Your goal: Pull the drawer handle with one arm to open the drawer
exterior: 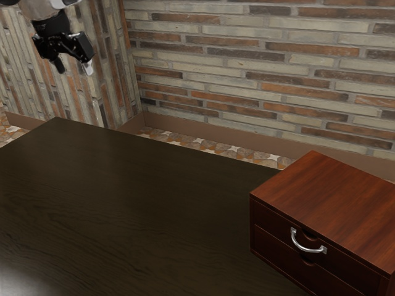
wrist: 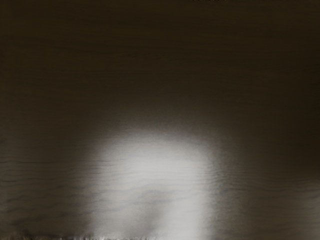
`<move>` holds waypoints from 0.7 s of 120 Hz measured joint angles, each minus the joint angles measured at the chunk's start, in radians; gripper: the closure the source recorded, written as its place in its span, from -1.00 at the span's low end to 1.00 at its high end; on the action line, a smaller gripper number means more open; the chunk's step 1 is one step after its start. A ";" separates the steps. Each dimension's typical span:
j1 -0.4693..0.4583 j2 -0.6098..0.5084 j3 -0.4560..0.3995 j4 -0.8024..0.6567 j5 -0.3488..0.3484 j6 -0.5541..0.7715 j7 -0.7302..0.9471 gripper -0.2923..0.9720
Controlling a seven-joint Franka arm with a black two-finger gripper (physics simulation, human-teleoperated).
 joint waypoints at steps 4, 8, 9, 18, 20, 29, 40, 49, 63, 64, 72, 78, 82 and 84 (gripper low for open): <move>0.018 0.000 0.000 0.000 0.000 0.000 0.000 -0.54; 0.034 0.000 0.000 0.000 0.000 -0.001 0.000 -0.54; 0.037 0.000 0.000 0.000 0.000 -0.001 0.000 -0.54; 0.059 -0.001 0.000 0.004 0.000 -0.002 0.000 -0.54; 0.061 -0.003 -0.001 0.014 0.000 -0.003 0.000 -0.54; 0.055 -0.028 -0.006 0.114 -0.003 -0.029 -0.001 -0.54; 0.032 -0.073 -0.054 0.165 -0.043 -0.077 0.004 -0.54; 0.021 -0.119 -0.172 0.170 -0.091 -0.111 0.090 -0.54; -0.003 -0.196 -0.466 0.129 -0.133 -0.174 0.340 -0.53; -0.003 -0.210 -0.481 0.116 -0.132 -0.174 0.357 -0.53; -0.177 -0.338 -0.467 -0.066 -0.107 -0.121 0.482 -0.53; -0.356 -0.400 -0.404 -0.190 -0.071 -0.063 0.563 -0.53; -0.454 -0.441 -0.386 -0.259 -0.046 -0.020 0.612 -0.53; -0.494 -0.457 -0.380 -0.288 -0.033 0.001 0.635 -0.53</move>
